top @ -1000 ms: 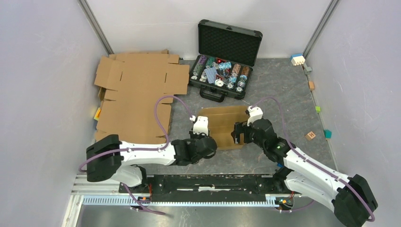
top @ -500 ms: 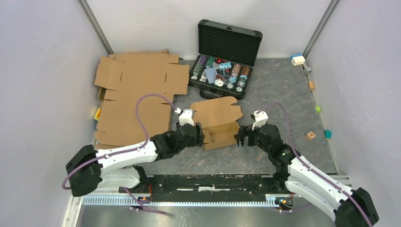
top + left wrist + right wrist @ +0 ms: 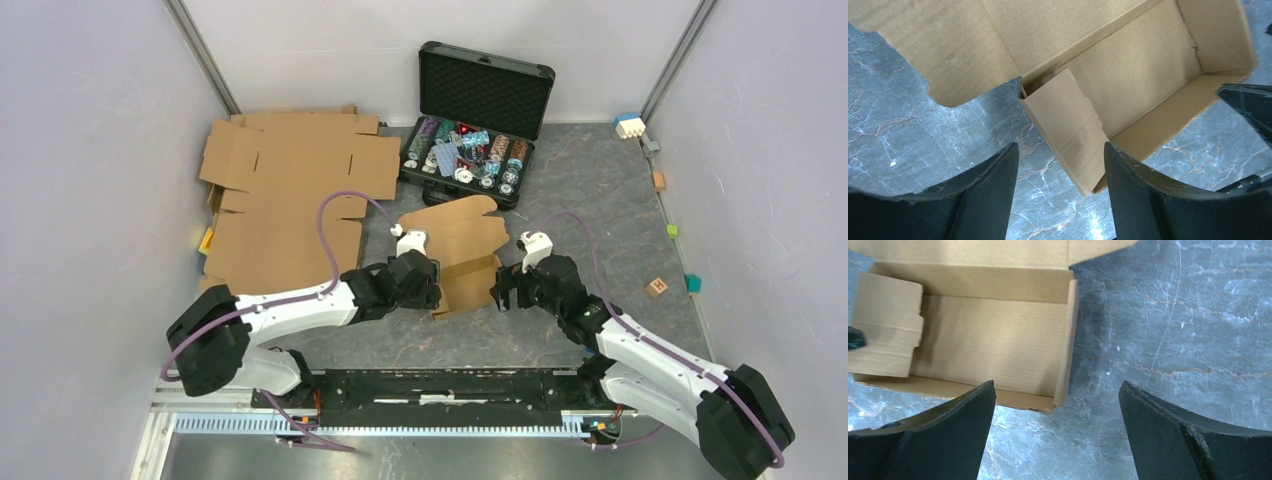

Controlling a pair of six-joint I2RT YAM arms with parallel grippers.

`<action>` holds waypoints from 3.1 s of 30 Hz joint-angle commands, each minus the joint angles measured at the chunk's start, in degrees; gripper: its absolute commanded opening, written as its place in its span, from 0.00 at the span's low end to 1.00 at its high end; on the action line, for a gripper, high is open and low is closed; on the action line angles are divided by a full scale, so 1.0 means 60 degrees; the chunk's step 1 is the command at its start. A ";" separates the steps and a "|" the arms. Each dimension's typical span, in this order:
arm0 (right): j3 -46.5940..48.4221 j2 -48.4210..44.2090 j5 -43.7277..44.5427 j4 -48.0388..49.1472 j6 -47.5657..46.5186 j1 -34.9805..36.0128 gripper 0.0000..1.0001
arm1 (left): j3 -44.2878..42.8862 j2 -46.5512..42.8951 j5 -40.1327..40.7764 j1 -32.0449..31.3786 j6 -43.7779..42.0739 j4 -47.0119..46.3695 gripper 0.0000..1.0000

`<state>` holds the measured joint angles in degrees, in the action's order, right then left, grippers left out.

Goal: Fold the paper box

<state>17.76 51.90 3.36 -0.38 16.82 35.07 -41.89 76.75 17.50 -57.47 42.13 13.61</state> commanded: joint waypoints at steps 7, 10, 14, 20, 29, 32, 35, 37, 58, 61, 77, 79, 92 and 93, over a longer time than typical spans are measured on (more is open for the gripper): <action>-0.0241 -0.0457 -0.0530 0.0708 -0.0115 -0.0050 0.97 | -0.0911 0.1402 0.0070 0.0109 -0.0232 0.0383 0.58; -0.0224 -0.0599 -0.0534 0.0644 -0.0164 -0.0046 0.98 | -0.1073 0.1874 0.0102 0.0101 -0.0237 0.0440 0.51; -0.0147 -0.0872 -0.0495 0.0470 -0.0235 -0.0037 0.98 | -0.1155 0.2152 0.0149 0.0101 -0.0333 0.0513 0.25; -0.0118 -0.1430 -0.0362 0.0331 -0.0297 -0.0044 0.98 | -0.1332 0.2107 0.0536 0.0087 -0.0917 0.1220 0.02; -0.0338 -0.1528 -0.0978 0.0305 0.0102 -0.0057 0.98 | -0.1427 0.2055 0.1045 0.0014 -0.1001 0.1636 0.05; -0.0628 -0.1608 -0.1329 0.0423 0.0482 -0.0044 0.98 | -0.1456 0.2055 0.1109 -0.0015 -0.0957 0.1629 0.22; -0.0894 -0.1525 -0.1690 0.0706 0.0788 -0.0052 0.98 | -0.1513 0.2053 0.1195 -0.0066 -0.0953 0.1629 0.29; -0.1000 -0.1349 -0.1782 0.0810 0.0851 -0.0048 0.98 | -0.1586 0.2070 0.1228 -0.0107 -0.0984 0.1629 0.30; -0.1161 -0.1297 -0.2213 0.0944 0.0896 -0.0031 0.97 | -0.1998 0.2724 0.2031 -0.0215 -0.1252 0.2156 0.14; -0.0914 -0.1568 -0.1778 0.0441 0.0708 -0.0030 0.98 | -0.1961 0.2888 0.2191 -0.0210 -0.1202 0.2188 0.03; -0.0447 -0.1553 -0.2330 -0.0306 0.1292 0.0057 0.98 | -0.2232 0.3448 0.2958 -0.0648 -0.0528 0.2363 0.03; -0.0402 -0.1500 -0.2240 -0.0466 0.1373 0.0069 0.98 | -0.2218 0.3400 0.2665 -0.0658 -0.0470 0.2120 0.04; 0.0138 -0.1884 -0.1087 -0.1404 0.1181 0.0245 0.98 | -0.2291 0.3266 0.2335 -0.0620 -0.0036 0.1953 0.22; 0.0273 -0.1902 -0.1019 -0.1546 0.1097 0.0249 0.98 | -0.2291 0.3227 0.2300 -0.0620 -0.0070 0.1947 0.23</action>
<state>14.15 42.19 -6.74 -7.55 25.65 36.34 -54.81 96.01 33.36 -61.28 39.42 26.85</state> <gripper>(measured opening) 0.979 0.213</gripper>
